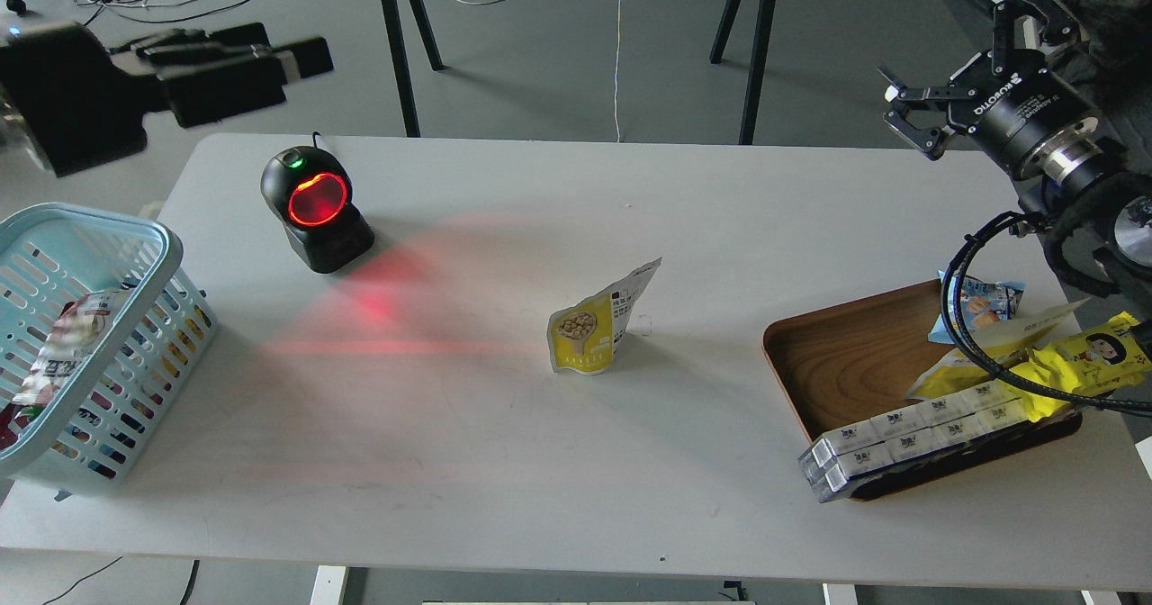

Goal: Scan snack and place in basket
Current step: 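Reach the left gripper to the yellow packet on the table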

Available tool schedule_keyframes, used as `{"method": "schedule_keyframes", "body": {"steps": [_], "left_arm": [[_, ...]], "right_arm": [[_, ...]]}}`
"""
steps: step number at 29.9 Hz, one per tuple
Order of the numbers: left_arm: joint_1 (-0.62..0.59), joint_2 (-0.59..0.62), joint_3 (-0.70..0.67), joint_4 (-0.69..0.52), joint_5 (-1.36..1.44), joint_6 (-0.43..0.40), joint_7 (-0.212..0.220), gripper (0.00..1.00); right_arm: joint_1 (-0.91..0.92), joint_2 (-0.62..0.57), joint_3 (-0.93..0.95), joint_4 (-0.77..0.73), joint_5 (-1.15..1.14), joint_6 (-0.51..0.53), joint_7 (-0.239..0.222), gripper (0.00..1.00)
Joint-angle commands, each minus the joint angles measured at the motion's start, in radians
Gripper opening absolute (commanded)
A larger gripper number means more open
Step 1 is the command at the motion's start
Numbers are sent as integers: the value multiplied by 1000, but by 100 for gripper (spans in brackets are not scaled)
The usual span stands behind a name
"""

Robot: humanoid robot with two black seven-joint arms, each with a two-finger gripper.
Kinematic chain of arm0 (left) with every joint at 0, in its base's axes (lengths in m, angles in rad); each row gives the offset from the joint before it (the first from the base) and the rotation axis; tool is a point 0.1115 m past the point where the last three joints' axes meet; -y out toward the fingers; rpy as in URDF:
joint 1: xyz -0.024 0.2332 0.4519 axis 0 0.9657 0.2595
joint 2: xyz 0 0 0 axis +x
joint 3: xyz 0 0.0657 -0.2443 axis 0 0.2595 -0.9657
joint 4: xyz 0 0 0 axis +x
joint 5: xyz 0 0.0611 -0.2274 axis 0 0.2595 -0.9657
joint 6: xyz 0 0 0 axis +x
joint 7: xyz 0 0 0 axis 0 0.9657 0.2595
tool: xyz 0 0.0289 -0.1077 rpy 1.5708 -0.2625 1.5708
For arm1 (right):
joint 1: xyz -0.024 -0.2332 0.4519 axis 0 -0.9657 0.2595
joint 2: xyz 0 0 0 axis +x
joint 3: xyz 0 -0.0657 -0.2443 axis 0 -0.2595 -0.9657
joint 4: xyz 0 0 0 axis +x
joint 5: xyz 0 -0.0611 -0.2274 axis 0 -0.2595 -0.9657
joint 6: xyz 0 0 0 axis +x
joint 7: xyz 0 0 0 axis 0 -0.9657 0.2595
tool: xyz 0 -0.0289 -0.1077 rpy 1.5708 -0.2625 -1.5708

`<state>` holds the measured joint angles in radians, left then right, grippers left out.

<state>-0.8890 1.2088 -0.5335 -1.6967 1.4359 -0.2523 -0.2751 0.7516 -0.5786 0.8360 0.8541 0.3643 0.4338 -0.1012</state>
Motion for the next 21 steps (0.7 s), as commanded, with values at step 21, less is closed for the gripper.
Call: {"method": "schedule_keyframes", "body": {"steps": [21], "left_arm": [[19,-641,98,-66,523,-236,491,100]], "right_arm": [[-6,0,-15,-53,1,5,44,98]]}}
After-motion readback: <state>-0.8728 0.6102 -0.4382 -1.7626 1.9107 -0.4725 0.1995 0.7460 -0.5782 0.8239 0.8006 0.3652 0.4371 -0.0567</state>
